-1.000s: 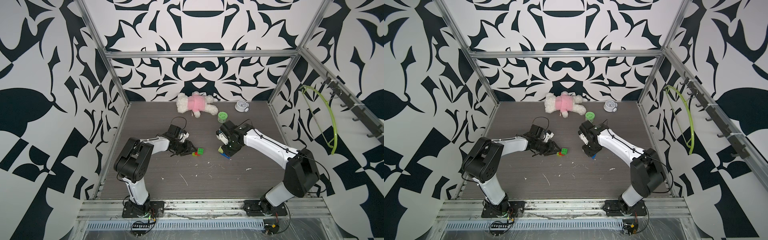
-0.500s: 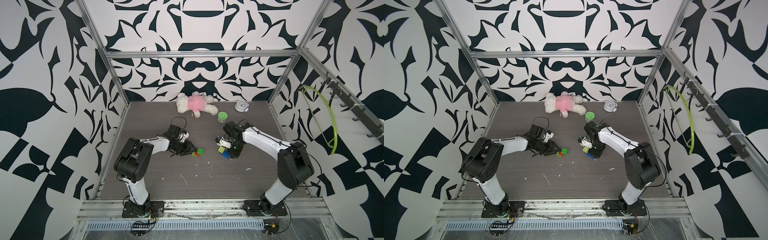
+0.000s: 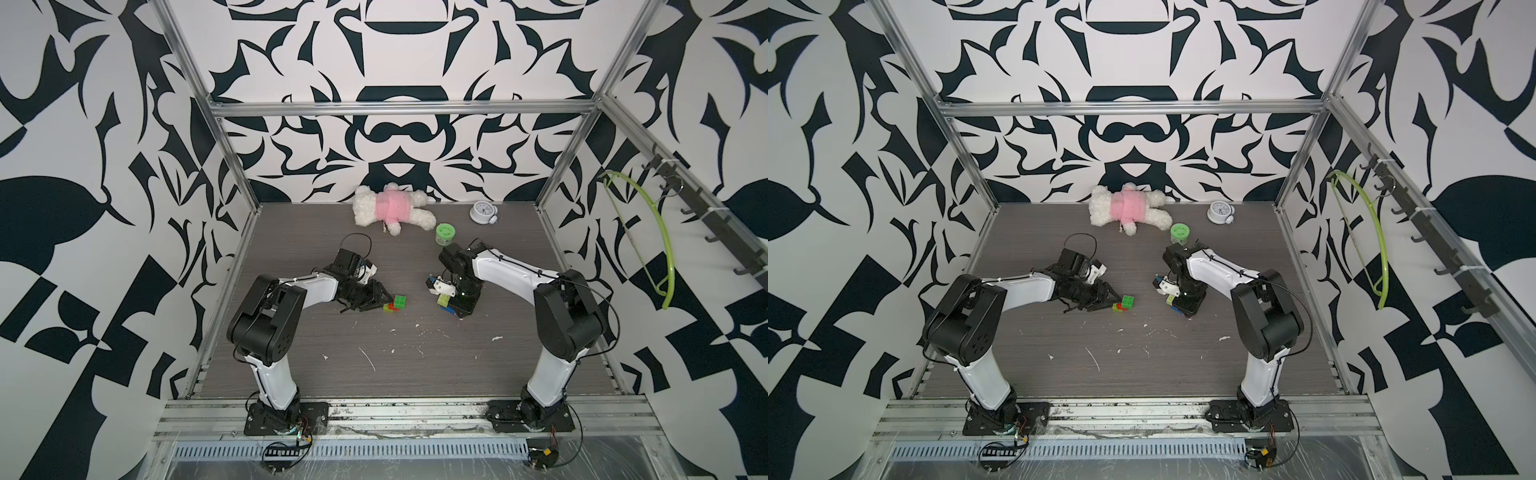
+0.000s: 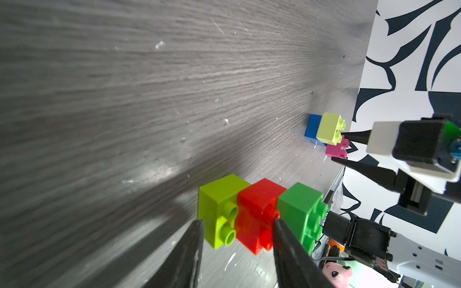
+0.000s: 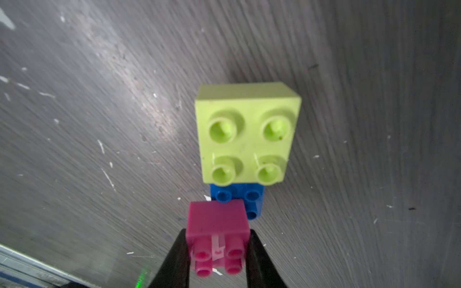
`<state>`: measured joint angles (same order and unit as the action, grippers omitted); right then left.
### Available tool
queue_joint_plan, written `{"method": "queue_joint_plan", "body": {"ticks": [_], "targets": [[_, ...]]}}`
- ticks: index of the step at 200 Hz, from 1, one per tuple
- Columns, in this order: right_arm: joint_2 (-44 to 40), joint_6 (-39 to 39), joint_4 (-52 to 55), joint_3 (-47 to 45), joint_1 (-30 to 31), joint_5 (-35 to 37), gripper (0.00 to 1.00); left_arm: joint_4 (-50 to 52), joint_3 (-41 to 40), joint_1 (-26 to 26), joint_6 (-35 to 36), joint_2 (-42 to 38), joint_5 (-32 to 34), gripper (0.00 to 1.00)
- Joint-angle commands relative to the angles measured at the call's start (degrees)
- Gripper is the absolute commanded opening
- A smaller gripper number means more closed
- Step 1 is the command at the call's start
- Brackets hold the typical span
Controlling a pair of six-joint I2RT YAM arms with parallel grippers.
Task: Assemble the letter y with lego
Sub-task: Assemble the lego brick with the lego brick.
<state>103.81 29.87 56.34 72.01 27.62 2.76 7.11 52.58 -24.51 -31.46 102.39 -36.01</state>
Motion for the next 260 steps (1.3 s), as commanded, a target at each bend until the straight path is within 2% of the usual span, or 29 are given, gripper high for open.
{"method": "queue_joint_plan", "body": {"ticks": [1,72,260], "targets": [[-0.4,-1.0,1.9,2.0,-0.5,1.6,0.10,4.0,-2.1,0.7,0.7,0.3,4.5,0.49],[-4.7,0.0,1.2,1.2,-1.4,2.8,0.10,4.0,-2.0,0.7,0.7,0.6,4.5,0.49],[1.9,1.1,1.8,2.7,-1.4,5.0,0.09,4.1,-2.0,0.8,0.9,0.5,4.7,0.49]]}}
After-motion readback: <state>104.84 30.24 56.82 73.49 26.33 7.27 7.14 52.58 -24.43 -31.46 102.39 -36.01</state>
